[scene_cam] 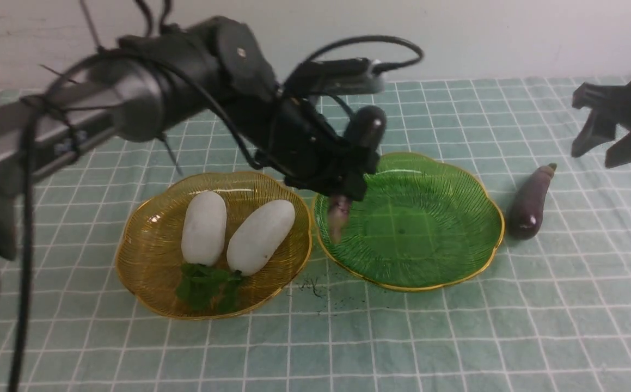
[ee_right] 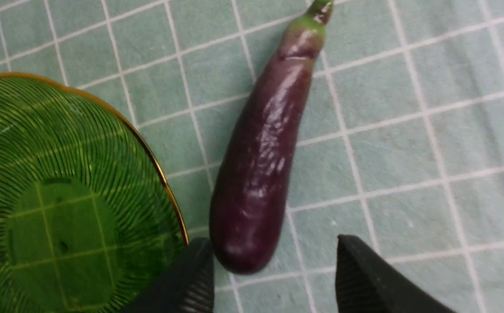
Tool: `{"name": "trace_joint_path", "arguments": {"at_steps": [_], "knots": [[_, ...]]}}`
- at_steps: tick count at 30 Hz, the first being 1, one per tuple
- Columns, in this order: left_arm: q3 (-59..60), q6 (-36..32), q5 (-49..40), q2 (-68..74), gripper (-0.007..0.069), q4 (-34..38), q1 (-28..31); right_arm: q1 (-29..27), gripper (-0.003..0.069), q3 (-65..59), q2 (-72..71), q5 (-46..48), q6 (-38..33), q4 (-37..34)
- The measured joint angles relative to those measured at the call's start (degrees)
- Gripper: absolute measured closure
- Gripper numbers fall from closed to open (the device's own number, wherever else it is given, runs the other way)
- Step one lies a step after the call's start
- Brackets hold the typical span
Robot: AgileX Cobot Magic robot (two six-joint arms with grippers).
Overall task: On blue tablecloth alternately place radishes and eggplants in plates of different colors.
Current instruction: 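Place the eggplant on the green plate, then put the eggplants into the green plate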
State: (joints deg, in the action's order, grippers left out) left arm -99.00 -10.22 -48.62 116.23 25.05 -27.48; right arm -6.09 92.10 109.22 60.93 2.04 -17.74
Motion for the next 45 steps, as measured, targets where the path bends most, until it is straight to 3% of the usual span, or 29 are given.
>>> {"name": "trace_joint_path", "arguments": {"at_steps": [3, 6, 10, 14, 16, 19, 21, 24, 27, 35, 45], "knots": [[-4.3, 0.3, 1.0, 6.0, 0.0356, -0.9, -2.1, 0.0, 0.017, 0.0, 5.5, -4.9, -1.7, -4.1], [-6.3, 1.5, 1.0, 9.8, 0.0348, -1.2, -2.3, 0.0, 0.0123, 0.0, 9.4, -7.7, -2.7, -6.6], [-6.6, 3.1, 0.4, 11.3, 0.0249, -2.1, -2.3, 0.0, 0.0114, 0.0, 12.7, -8.4, -5.5, -10.2], [-6.9, 3.9, -0.8, 11.3, 0.008, -3.9, -2.3, 0.0, 0.0114, 0.0, 15.3, -8.8, -8.1, -13.3], [-7.7, 6.1, -3.6, 11.3, 0.0045, -4.4, -2.1, 0.0, 0.016, 0.0, 16.3, -9.0, -9.1, -14.1], [-10.1, 9.2, -9.4, 11.2, 0.0126, -5.5, -1.2, -0.2, 0.0299, 0.0, 16.2, -8.5, -9.5, -13.3], [-11.7, 10.2, -13.1, 10.7, 0.0227, -7.6, -0.5, -0.4, 0.0299, 0.0, 15.7, -7.1, -9.5, -11.9], [-13.7, 10.2, -19.2, 8.4, 0.049, -12.6, 0.6, -1.6, 0.0292, 0.0, 13.7, -3.6, -9.5, -10.1], [-13.9, 9.6, -21.1, 4.1, 0.0597, -18.0, 1.0, -2.3, 0.0292, 0.1, 8.4, 0.2, -10.7, -9.8], [-11.0, 9.2, -22.1, -11.1, 0.0632, -19.6, 1.0, 5.8, 0.0292, 0.4, -1.6, 6.8, -14.5, -13.7], [7.7, 8.7, -17.3, -29.0, 0.0632, -19.8, 1.0, 18.7, 0.0292, 0.1, 3.1, -0.5, -13.2, -15.8]]}}
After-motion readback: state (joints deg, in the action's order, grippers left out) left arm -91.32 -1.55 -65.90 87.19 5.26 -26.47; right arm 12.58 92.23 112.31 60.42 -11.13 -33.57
